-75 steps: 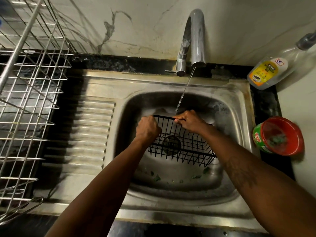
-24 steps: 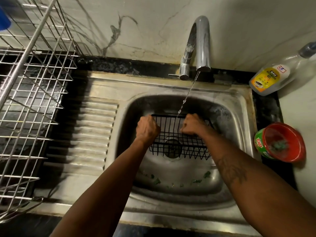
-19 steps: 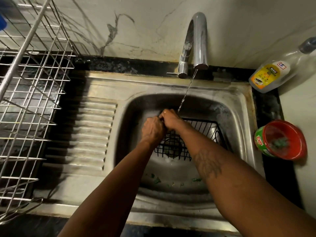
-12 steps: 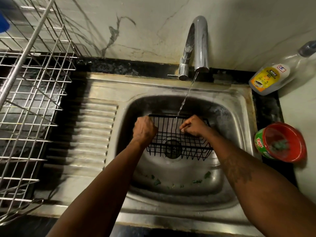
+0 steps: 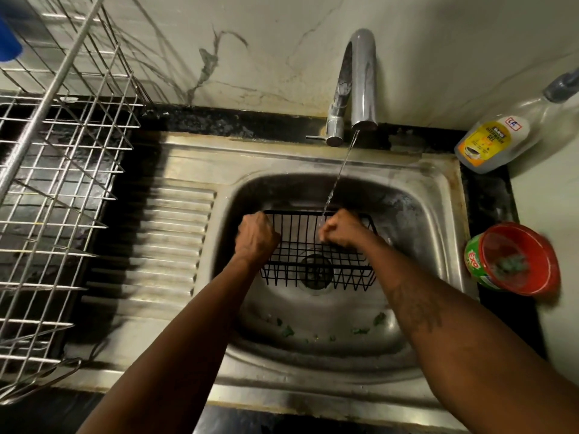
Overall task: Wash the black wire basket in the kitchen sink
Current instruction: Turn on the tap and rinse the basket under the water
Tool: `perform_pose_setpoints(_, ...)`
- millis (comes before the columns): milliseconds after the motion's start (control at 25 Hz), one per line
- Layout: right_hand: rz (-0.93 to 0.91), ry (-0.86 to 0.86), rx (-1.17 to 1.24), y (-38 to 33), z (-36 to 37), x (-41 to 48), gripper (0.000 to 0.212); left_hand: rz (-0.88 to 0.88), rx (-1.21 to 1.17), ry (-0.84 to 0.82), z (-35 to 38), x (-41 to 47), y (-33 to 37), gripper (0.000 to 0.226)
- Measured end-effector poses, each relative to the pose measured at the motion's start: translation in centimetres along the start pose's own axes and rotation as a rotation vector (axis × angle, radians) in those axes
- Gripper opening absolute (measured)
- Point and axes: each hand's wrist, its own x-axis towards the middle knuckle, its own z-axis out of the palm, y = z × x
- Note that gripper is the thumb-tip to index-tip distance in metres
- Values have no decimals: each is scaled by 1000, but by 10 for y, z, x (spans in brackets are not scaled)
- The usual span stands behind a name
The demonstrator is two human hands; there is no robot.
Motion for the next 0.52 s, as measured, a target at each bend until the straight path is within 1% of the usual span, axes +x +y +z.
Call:
perform_pose_setpoints(40, 26, 34, -7, 9, -4, 0, 10, -2, -11, 12, -3, 0, -2, 24)
perform_pose_setpoints(160, 79, 104, -148, 2, -5, 1, 41, 5, 1, 9, 1, -3, -2, 23)
perform_pose_setpoints(240, 114, 122, -265, -10, -4, 1, 50, 5, 18, 7, 2, -4, 1, 23)
perform_pose_setpoints(320, 73, 106, -277, -21, 1, 2, 40, 1, 25, 14, 4, -4, 4, 23)
perform_pose_setpoints(440, -100, 8, -290, -52, 13, -1, 16, 42, 34, -37, 13, -12, 18, 22)
perform_pose_setpoints(520, -155, 0, -212, -65, 18, -4, 21, 53, 27, -54, 20, -17, 22, 26)
